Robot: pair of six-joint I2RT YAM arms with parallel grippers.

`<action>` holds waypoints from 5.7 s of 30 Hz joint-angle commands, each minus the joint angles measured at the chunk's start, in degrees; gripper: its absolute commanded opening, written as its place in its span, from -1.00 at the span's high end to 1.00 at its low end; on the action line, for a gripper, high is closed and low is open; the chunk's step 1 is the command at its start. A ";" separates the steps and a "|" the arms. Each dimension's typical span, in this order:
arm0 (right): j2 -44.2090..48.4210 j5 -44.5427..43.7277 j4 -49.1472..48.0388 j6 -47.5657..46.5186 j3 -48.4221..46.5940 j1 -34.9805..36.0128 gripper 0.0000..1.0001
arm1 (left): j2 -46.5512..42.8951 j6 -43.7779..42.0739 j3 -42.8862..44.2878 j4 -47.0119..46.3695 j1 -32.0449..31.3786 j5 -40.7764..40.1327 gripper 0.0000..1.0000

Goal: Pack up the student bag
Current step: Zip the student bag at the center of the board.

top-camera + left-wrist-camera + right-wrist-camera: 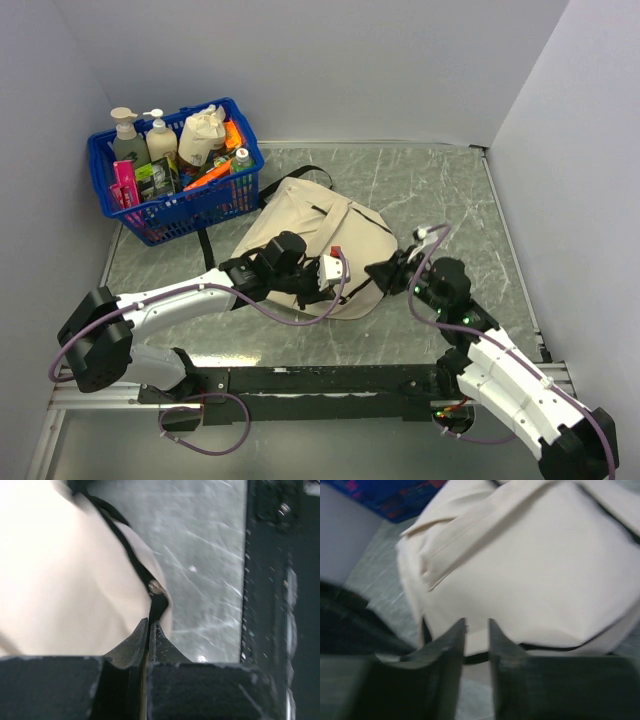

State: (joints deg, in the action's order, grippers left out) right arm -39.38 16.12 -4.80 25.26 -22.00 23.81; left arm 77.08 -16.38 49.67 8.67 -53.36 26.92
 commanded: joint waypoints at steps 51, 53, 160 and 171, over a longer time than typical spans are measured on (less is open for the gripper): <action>-12.74 -21.22 -11.11 -33.96 -3.75 27.25 0.13 | 1.50 -5.06 8.25 -4.27 -0.34 -3.54 0.96; -13.79 -21.65 -11.20 -34.13 -4.28 27.25 0.40 | 1.15 -4.80 7.81 -4.10 -0.43 -3.45 0.96; -10.28 -29.21 -2.14 -8.91 -5.25 12.93 1.00 | -1.49 -0.13 -6.08 -16.85 -9.74 -10.76 0.98; -18.53 -35.19 -6.54 -5.66 -6.73 -1.13 1.00 | -6.06 -8.66 -4.14 -5.42 -5.88 3.91 0.98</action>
State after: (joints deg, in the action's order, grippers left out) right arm -54.61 -8.05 -5.78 20.32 -25.89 28.36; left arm 75.57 -21.96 43.92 -4.84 -60.38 17.21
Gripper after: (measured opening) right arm 0.020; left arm 0.012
